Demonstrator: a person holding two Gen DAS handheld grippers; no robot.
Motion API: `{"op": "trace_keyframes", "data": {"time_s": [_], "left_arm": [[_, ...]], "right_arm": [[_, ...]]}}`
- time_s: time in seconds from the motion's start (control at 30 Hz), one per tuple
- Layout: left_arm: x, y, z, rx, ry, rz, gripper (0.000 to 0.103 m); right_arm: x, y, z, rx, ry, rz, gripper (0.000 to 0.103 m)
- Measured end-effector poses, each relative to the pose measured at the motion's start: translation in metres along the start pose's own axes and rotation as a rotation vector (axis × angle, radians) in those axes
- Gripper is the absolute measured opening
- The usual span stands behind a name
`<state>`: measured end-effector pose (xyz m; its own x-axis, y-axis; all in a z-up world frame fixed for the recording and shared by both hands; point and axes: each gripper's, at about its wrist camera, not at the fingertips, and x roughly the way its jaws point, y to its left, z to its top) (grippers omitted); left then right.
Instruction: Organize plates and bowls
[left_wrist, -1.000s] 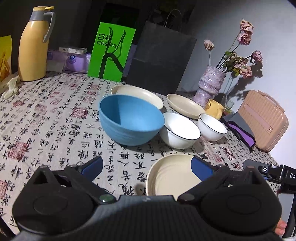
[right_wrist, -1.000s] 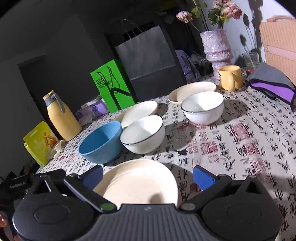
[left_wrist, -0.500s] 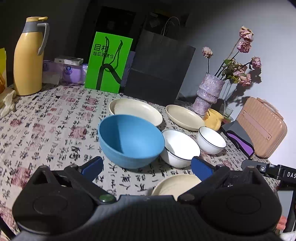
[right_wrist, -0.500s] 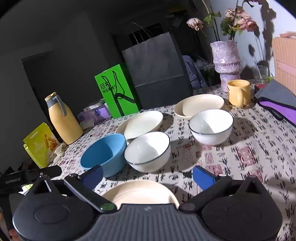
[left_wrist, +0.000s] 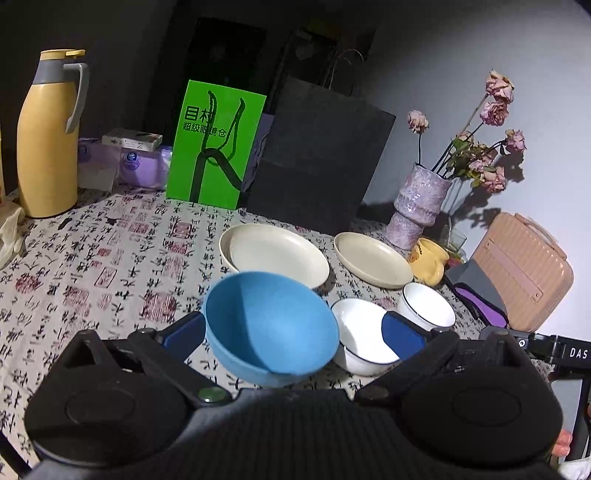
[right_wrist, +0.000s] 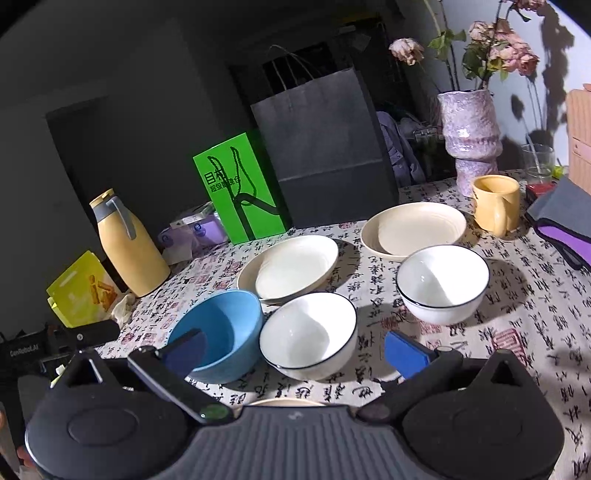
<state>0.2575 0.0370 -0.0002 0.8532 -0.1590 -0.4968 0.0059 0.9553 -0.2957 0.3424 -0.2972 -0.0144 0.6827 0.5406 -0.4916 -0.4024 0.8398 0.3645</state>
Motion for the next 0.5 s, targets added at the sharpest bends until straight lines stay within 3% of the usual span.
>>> {"op": "trace_keyframes", "data": {"time_s": [0.5], "left_arm": [[0.018,0.013,0.043,-0.046,0.007,-0.025,0.103]], "right_arm": [[0.044,0.022,0.045,0.009,0.07,0.003,0.103]]}}
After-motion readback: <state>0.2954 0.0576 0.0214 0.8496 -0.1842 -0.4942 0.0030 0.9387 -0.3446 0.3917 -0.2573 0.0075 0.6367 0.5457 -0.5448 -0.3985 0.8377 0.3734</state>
